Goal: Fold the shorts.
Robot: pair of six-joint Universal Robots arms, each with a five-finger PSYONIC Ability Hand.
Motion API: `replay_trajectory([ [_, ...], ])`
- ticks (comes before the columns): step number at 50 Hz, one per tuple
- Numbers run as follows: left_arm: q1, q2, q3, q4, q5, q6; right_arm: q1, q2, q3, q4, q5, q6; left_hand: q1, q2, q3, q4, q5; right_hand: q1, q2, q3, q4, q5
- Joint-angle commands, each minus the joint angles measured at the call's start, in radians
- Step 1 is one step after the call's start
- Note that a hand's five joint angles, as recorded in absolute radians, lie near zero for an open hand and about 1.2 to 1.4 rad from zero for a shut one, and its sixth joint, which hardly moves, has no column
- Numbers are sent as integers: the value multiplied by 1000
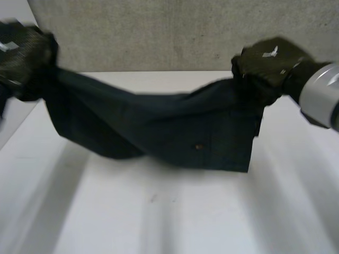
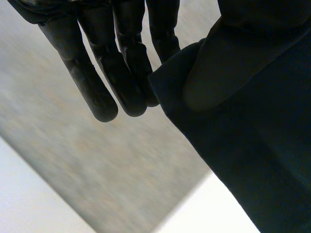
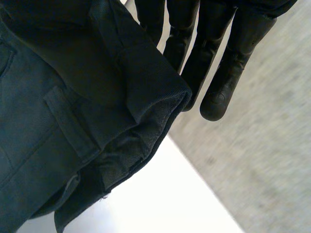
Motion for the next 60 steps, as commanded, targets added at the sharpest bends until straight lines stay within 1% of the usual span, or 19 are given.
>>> replay_trajectory([
  [1, -115, -387, 54, 2, -62, 10, 16, 218, -19, 18, 60, -79, 271, 200, 205, 201, 241, 440, 226, 218, 204, 258],
  [3, -143, -523, 115, 2, -128, 13, 16, 293, -42, 13, 94, -82, 271, 200, 205, 201, 241, 440, 226, 218, 204, 258],
  [6, -146, -601, 166, -1, -168, 19, 25, 387, -86, 3, 126, -76, 271, 200, 205, 201, 241, 440, 226, 218, 204, 258],
  [7, -163, -725, 304, -4, -241, 25, 30, 422, -109, -22, 131, -70, 271, 200, 205, 201, 241, 440, 226, 218, 204, 258],
  [10, -171, -760, 388, -1, -262, 24, 37, 458, -146, -97, 138, -62, 271, 200, 205, 201, 241, 440, 226, 218, 204, 258],
  [18, -181, -773, 865, 51, -302, 15, 42, 458, -353, -456, 157, -7, 271, 200, 205, 201, 241, 440, 226, 218, 204, 258],
  [22, -186, -760, 1092, 182, -406, 13, 42, 386, -424, -750, 177, 35, 271, 200, 205, 201, 241, 440, 226, 218, 204, 258],
  [24, -187, -744, 1116, 227, -433, 16, 42, 363, -424, -822, 189, 52, 271, 200, 205, 201, 241, 440, 226, 218, 204, 258],
  [25, -190, -718, 1114, 261, -450, 15, 44, 346, -419, -858, 203, 56, 271, 200, 205, 201, 241, 440, 226, 218, 204, 258],
  [28, -201, -679, 1078, 279, -452, 13, 42, 337, -424, -832, 214, 59, 271, 200, 205, 201, 241, 440, 226, 218, 204, 258],
  [32, -204, -624, 917, 269, -449, 4, 44, 340, -424, -694, 207, 64, 271, 200, 205, 201, 241, 440, 226, 218, 204, 258],
  [33, -200, -595, 822, 269, -446, -7, 42, 349, -422, -632, 198, 62, 271, 200, 205, 201, 241, 440, 226, 218, 204, 258],
  [36, -195, -570, 694, 269, -441, -24, 42, 376, -412, -550, 166, 62, 271, 200, 205, 201, 241, 440, 226, 218, 204, 258],
  [41, -191, -579, 403, 273, -403, -59, 44, 461, -320, -458, 77, 55, 271, 200, 205, 201, 241, 440, 226, 218, 204, 258],
  [45, -189, -656, 244, 292, -378, -70, 44, 533, -226, -438, 66, 35, 271, 200, 205, 201, 241, 440, 226, 218, 204, 258],
  [48, -203, -748, 167, 293, -375, -70, 56, 588, -154, -424, 69, -6, 271, 200, 205, 201, 241, 440, 226, 218, 204, 258],
  [52, -206, -791, 113, 284, -377, -56, 53, 597, -73, -407, 71, -36, 271, 200, 205, 201, 241, 440, 226, 218, 204, 258],
  [55, -206, -780, 100, 278, -375, -56, 51, 582, -30, -396, 66, -20, 271, 200, 205, 201, 241, 440, 226, 218, 204, 258],
  [60, -192, -662, 30, 272, -368, -62, -7, 483, 71, -360, 40, 53, 271, 200, 205, 201, 241, 440, 226, 218, 204, 258],
])
